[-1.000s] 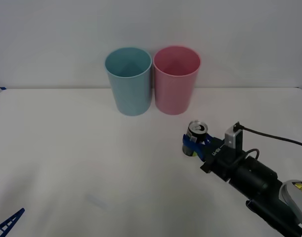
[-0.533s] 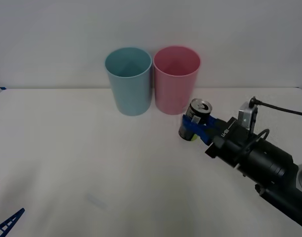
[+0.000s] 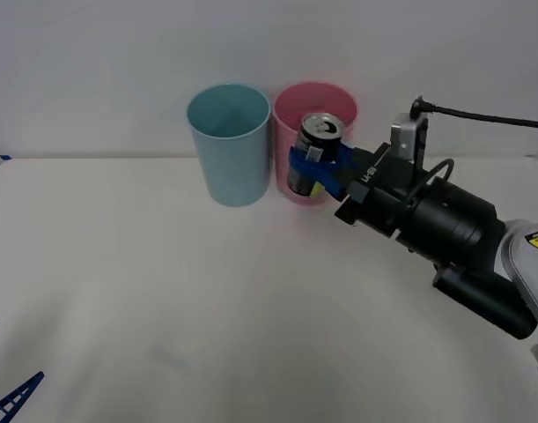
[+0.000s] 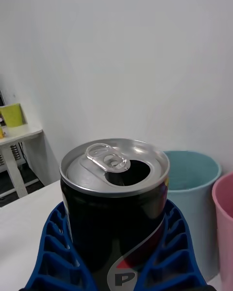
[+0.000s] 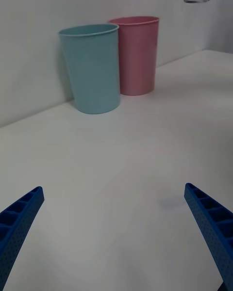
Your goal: Grasp the object on the table and drop it into the matching bin: aluminum can to the light blue bin, PET bottle to the pink bin.
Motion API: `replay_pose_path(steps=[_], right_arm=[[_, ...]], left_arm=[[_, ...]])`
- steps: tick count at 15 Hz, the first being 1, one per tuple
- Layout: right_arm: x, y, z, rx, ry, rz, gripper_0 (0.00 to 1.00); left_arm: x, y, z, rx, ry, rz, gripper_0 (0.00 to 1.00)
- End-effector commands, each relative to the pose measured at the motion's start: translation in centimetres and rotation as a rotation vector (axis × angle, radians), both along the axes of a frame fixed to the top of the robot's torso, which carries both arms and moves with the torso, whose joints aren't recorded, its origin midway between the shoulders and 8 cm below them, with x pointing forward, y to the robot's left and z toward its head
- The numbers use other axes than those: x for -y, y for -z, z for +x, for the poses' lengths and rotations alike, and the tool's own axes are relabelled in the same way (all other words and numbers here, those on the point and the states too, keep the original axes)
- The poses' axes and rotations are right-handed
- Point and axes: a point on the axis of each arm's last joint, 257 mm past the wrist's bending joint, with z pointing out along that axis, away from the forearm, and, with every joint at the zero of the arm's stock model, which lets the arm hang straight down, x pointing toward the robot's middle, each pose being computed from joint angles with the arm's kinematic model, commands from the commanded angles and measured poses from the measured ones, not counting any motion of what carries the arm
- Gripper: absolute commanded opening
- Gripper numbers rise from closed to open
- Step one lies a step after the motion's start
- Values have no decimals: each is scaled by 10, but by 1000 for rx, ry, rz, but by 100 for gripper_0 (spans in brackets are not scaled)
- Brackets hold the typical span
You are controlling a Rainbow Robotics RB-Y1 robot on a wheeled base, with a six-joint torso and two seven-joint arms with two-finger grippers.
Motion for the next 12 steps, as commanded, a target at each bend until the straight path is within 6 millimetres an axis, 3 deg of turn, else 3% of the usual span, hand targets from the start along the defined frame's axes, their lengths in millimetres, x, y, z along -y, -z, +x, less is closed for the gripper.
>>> replay_pose_path(steps=[1,12], right_arm=[[-17,-11,14,23,-3,-43,0],[-83,-41,111,76,77,-136,0]], left_arm=[[0,0,0,0,0,0,100],[0,0,0,0,0,0,100]])
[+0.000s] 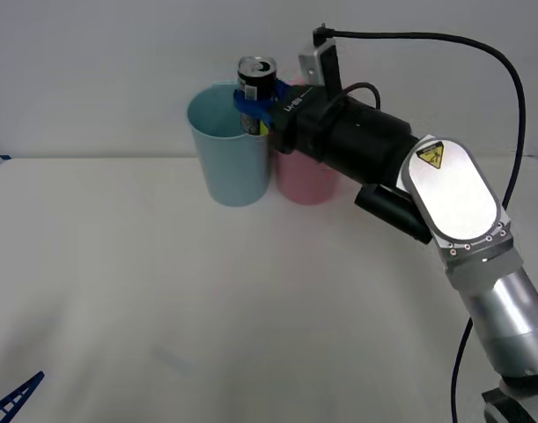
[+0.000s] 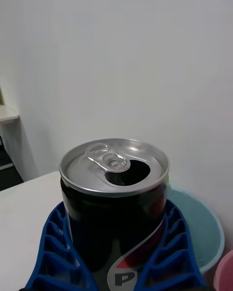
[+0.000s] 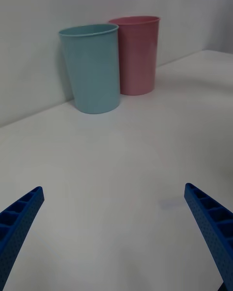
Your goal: Grasp the object on the table and drop it into the matching bin: aluminum can to the light blue bin, PET bottle to the pink bin.
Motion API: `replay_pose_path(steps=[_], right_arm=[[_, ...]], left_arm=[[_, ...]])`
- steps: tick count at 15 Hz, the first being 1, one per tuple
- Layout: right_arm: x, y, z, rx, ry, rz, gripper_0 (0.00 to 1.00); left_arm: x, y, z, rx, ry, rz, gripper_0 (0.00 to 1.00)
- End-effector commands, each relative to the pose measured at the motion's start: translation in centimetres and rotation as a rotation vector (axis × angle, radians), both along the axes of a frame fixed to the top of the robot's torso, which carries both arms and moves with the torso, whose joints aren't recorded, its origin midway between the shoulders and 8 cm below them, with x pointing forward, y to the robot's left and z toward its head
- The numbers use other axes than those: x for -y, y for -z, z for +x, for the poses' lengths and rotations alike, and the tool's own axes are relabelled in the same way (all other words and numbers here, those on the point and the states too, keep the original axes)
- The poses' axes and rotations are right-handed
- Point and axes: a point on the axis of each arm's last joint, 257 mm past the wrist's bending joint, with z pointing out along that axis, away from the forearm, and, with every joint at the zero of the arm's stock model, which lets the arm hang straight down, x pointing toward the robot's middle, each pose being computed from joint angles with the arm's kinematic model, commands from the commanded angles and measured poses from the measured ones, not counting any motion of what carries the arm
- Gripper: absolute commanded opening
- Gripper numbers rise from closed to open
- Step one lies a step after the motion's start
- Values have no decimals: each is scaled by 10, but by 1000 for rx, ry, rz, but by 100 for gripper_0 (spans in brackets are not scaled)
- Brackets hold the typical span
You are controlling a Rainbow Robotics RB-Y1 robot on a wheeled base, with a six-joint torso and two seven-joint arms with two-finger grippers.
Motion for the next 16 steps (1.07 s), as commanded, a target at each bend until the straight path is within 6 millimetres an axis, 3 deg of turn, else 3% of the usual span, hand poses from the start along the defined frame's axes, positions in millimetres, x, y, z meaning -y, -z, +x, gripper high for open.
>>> replay_pose_path(steps=[1,8,13,16], right_arm=[[-14,-9,26,-2,24,-13,0],[-34,-14,86,-62,100,-2,0],[-48,-10,105,-85,142,5,0],[-49,-11,106,-79,146,4,0]], left_arm=[[0,0,0,0,0,0,100],[0,0,0,0,0,0,100],[0,0,0,0,0,0,100],[0,0,0,0,0,0,100]])
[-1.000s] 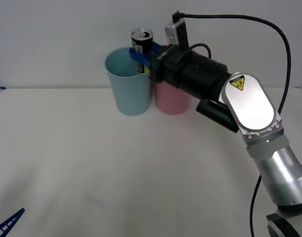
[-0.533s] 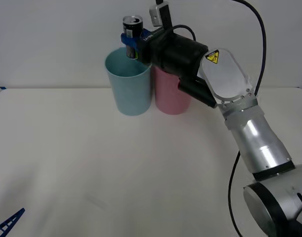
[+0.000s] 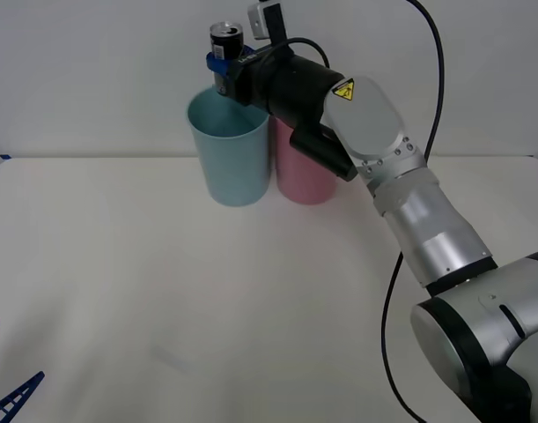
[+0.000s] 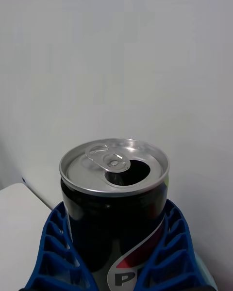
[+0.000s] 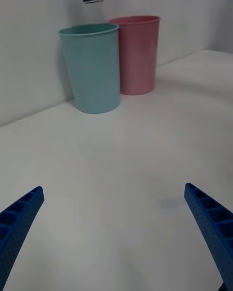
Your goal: Grasp the object on the table and drop it into the matching bin: aluminum can to the light blue bin, PET bottle to the pink bin.
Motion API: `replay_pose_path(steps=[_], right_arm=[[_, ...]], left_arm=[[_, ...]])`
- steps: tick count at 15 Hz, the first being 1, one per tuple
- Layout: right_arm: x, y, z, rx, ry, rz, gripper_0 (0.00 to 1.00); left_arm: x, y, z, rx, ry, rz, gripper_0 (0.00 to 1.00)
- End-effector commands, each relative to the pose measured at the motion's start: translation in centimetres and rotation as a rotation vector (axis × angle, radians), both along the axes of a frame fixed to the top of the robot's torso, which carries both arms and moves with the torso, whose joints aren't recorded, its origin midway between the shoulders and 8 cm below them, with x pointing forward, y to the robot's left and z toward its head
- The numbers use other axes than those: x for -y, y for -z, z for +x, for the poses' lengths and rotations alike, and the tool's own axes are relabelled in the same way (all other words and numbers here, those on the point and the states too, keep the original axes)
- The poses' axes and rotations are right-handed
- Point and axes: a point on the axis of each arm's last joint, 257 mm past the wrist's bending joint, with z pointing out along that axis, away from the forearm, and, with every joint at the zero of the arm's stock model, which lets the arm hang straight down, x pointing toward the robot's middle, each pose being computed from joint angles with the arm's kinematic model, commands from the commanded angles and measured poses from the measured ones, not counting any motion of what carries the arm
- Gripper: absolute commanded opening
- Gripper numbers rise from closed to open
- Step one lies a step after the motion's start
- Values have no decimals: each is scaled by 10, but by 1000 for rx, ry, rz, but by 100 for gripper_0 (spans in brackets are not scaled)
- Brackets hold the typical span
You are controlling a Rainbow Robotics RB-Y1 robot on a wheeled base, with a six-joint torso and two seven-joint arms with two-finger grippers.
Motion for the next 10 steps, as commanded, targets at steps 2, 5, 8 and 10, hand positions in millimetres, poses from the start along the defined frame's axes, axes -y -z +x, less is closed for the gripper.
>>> replay_pose_path(steps=[2,5,8,10], right_arm=[[-2,0,-1,4,-1,-3,9],[0,0,0,7,1,-6,100],[0,0,0,11,0,-9,100],[0,-1,-1,16,-1,-10,100]], left_arm=[[0,0,0,0,0,0,100],[0,0,0,0,0,0,100],[0,0,0,0,0,0,100],[0,0,0,0,0,0,100]])
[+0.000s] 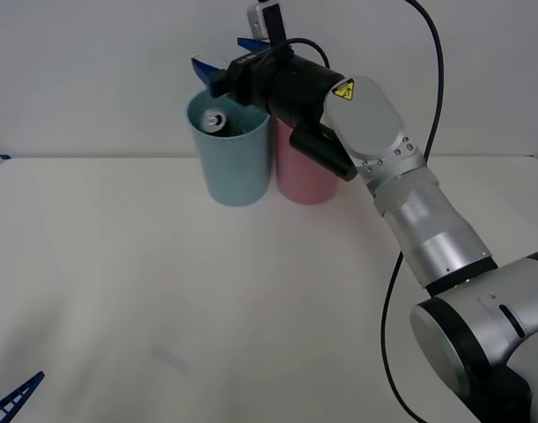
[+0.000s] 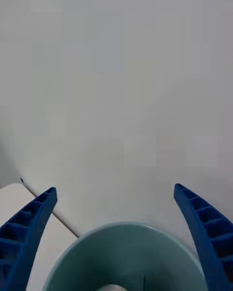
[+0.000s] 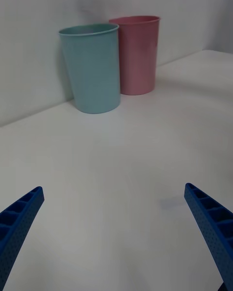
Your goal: Grasp the object on the table and drop it into the matching bin: aluminum can to the light blue bin, PET bottle to the pink bin.
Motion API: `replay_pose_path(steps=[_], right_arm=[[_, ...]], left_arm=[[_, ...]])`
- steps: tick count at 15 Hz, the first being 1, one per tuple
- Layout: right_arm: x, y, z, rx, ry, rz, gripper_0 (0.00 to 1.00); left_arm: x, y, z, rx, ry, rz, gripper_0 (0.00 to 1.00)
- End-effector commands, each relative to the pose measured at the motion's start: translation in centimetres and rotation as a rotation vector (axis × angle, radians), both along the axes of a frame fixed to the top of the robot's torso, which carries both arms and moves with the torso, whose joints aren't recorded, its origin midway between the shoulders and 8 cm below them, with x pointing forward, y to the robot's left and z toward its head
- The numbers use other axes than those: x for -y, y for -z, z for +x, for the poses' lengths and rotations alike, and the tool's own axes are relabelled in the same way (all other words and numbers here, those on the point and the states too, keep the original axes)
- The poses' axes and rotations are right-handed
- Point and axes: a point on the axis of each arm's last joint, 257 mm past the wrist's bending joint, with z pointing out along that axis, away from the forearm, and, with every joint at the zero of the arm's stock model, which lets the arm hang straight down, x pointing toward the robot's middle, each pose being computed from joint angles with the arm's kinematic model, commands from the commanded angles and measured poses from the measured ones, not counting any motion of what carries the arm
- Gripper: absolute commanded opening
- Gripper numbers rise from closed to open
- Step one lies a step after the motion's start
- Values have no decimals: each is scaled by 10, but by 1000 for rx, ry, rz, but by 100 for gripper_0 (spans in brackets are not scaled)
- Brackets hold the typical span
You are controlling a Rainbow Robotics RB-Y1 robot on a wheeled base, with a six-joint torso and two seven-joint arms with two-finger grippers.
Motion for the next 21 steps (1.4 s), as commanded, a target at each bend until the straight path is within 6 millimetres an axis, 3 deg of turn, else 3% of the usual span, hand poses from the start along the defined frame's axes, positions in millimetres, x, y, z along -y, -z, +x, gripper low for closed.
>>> replay_pose_path(steps=[1,5,8,13,21], right_arm=[[0,-2,-1,7,-3,2,100],[8,-7,-1,11,-13,5,100],[25,-6,-9,38,-15,-3,100],[59,3,-52,77,-83,-20,100],[139,38,-139,79,-164,-77,100]], left_arm=[[0,0,0,0,0,0,100],[0,0,0,0,0,0,100],[0,0,0,0,0,0,100],[0,0,0,0,0,0,100],[0,0,0,0,0,0,100]])
